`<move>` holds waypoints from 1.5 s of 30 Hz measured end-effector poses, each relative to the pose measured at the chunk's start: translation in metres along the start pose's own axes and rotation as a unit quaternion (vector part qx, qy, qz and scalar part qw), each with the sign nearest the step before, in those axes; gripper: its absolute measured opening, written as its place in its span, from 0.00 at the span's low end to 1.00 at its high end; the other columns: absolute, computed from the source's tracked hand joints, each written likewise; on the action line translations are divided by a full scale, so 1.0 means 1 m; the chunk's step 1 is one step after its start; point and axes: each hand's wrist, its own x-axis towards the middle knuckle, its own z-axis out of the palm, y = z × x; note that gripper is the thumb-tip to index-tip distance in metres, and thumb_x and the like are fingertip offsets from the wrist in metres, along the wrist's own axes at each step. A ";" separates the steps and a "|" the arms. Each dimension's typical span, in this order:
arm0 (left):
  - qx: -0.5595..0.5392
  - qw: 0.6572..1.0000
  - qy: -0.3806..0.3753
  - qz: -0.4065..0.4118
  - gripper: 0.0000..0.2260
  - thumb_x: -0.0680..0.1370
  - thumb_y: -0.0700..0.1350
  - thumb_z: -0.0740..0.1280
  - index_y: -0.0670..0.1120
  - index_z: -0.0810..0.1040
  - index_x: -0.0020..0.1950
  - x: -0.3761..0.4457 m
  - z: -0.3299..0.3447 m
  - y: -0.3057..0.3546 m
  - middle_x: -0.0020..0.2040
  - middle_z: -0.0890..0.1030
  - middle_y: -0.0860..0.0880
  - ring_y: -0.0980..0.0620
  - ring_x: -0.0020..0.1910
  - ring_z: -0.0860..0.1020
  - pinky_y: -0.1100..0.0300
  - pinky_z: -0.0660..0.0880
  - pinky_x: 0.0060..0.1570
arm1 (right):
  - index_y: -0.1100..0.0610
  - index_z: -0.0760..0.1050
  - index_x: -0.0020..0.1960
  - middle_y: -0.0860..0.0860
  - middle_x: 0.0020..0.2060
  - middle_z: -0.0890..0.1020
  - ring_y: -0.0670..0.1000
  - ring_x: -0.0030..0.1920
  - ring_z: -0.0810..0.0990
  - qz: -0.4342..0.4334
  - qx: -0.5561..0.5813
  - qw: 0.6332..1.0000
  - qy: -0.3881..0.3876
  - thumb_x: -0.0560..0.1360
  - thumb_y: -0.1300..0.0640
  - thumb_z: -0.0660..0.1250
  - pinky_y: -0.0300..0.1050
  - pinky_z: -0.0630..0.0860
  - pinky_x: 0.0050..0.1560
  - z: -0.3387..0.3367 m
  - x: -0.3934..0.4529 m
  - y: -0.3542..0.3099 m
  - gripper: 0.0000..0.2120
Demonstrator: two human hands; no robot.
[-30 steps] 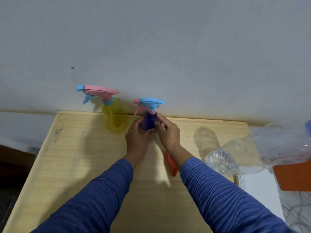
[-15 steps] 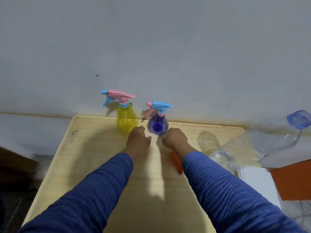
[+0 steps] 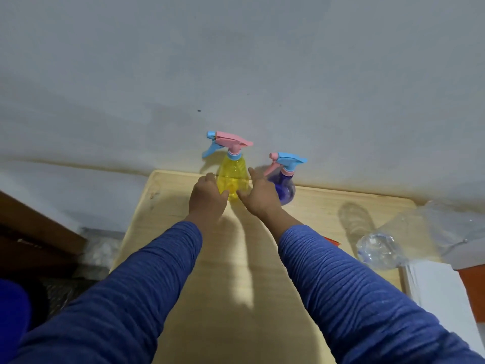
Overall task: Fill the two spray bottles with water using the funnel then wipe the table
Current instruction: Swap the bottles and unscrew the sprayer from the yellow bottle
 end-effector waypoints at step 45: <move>-0.272 0.952 -0.035 0.137 0.27 0.67 0.50 0.73 0.45 0.73 0.63 -0.180 0.091 0.034 0.60 0.79 0.50 0.51 0.58 0.78 0.57 0.74 0.59 | 0.41 0.64 0.63 0.48 0.54 0.76 0.46 0.50 0.79 -0.080 0.255 0.909 0.321 0.64 0.57 0.78 0.35 0.76 0.51 -0.016 -0.184 0.110 0.35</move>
